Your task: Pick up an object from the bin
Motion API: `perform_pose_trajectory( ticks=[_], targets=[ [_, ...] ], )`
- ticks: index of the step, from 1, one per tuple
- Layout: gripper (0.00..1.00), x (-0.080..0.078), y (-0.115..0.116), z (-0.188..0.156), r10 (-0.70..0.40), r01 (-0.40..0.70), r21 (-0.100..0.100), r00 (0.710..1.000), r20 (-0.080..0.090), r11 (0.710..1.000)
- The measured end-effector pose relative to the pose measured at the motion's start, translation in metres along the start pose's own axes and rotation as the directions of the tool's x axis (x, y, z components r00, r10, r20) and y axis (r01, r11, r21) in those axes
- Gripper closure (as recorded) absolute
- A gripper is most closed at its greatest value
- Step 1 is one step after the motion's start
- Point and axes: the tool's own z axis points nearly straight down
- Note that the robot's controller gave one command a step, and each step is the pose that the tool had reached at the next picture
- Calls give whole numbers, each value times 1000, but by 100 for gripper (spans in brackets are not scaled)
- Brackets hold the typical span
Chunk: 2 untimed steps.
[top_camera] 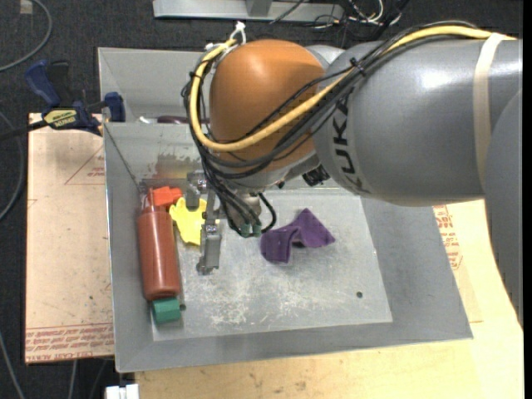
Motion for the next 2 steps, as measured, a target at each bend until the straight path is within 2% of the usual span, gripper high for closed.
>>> perform_pose_trajectory(
  ticks=[1,2],
  targets=[
    [0,-13,-8,67,-78,78,4,997,-18,997],
    [0,-7,-19,70,-99,99,7,994,-36,995]
  ],
)
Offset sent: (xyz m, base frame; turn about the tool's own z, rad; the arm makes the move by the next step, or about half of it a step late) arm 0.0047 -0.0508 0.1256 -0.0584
